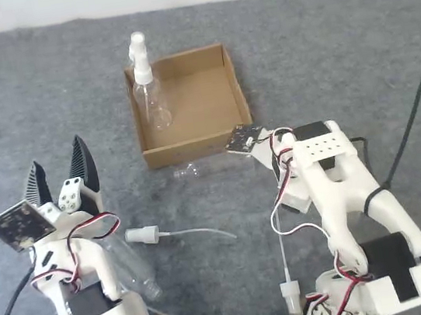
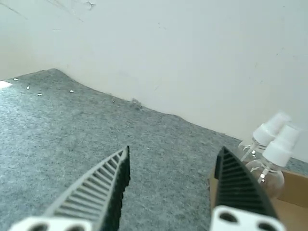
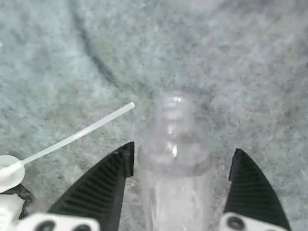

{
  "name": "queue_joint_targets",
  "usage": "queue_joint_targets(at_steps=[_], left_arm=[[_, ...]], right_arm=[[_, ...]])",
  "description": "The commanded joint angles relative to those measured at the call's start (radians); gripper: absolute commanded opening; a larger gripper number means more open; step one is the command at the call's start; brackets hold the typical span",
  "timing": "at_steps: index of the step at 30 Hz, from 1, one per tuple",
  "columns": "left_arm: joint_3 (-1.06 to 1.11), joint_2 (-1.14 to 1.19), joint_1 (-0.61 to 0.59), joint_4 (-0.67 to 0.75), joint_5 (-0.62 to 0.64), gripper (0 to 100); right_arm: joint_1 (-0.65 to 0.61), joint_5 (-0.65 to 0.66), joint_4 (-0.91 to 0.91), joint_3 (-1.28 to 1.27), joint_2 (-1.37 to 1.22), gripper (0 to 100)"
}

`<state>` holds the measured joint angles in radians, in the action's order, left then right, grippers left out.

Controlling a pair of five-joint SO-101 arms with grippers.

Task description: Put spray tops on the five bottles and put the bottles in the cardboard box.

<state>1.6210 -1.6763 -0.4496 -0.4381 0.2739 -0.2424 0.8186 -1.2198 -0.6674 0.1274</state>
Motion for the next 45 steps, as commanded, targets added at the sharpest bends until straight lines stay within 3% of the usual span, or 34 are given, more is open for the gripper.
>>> queue_joint_targets(at_steps=[1,15,21,33,45], left_arm=[[-0.005,-0.011,0.002,0.034,-0.008,27],[-0.005,-0.011,0.002,0.034,-0.008,27],[-0.005,-0.011,0.002,0.034,-0.008,27],[-0.005,-0.011,0.002,0.034,-0.008,27],[-0.005,-0.011,0.002,0.034,-0.008,27]], right_arm=[[-0.019,0.040,-0.019,0.051,0.001,27.5],[-0.013,0.092,-0.018,0.006,0.001,27.3],[0.002,0.114,-0.016,0.006,0.001,19.5],[0.002,0.118,-0.012,-0.038,0.001,24.6],[0.002,0.118,-0.015,-0.038,0.002,15.9]])
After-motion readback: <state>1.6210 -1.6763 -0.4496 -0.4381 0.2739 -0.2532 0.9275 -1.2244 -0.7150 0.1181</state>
